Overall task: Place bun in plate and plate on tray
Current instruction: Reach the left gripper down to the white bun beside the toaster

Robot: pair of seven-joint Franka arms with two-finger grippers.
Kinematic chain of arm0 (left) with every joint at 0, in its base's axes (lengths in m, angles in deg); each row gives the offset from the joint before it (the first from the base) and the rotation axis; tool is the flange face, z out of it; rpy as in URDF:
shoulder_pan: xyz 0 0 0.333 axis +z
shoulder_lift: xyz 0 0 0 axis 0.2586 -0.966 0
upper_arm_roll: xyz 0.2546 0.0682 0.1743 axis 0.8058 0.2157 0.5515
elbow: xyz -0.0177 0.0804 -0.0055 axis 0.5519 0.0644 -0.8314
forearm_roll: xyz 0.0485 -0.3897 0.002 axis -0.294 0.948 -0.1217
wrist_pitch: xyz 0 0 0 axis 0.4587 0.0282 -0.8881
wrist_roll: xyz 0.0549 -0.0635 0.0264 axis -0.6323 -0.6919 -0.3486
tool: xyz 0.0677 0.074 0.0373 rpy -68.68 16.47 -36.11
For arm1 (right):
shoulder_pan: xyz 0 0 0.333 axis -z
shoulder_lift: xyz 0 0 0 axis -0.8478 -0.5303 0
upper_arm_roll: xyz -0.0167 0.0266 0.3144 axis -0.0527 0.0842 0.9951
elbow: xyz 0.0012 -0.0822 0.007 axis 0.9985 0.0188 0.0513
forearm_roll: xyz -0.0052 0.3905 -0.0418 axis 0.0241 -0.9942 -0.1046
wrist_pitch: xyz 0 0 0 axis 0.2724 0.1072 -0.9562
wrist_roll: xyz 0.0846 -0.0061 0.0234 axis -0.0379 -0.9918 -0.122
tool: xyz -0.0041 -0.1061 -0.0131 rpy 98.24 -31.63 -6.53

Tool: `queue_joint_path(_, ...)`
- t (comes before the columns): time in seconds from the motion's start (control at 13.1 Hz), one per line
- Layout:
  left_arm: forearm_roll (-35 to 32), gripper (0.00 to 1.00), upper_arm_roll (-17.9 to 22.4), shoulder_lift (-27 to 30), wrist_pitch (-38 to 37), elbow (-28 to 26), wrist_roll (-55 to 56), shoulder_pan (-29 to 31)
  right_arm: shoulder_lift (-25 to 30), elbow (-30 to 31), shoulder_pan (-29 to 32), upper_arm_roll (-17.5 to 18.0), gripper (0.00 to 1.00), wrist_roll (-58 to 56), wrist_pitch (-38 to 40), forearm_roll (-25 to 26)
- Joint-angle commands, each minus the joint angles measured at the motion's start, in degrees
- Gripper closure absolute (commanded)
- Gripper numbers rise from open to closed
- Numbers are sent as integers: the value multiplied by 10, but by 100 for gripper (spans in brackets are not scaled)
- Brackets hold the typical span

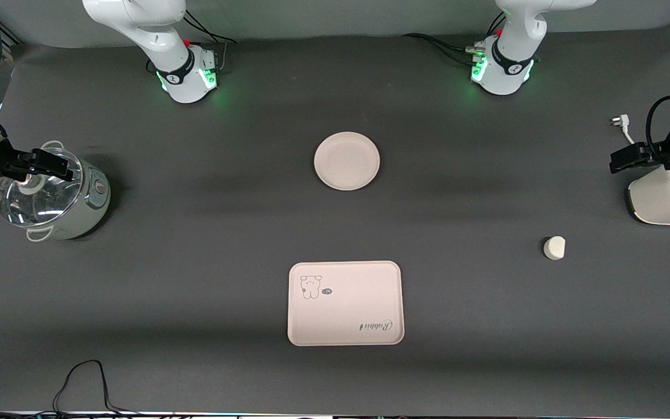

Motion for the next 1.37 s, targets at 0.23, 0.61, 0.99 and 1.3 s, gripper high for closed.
queue_joint_path(0.23, -21, 0, 7, -90, 15, 5, -6, -1, 10, 7, 5, 2, 0, -25, -8, 6)
queue_joint_path(0.61, -15, 0, 6, -176, 156, -42, -11, 15, 10, 7, 5, 2, 0, -25, -7, 6)
queue_joint_path(0.99, -12, 0, 6, -266, 286, -75, -10, 40, 10, 7, 5, 2, 0, -25, -7, 6)
queue_joint_path(1.3, 20, 0, 5, -309, 317, -75, -3, 39, 7, 7, 5, 3, 0, -25, -7, 6)
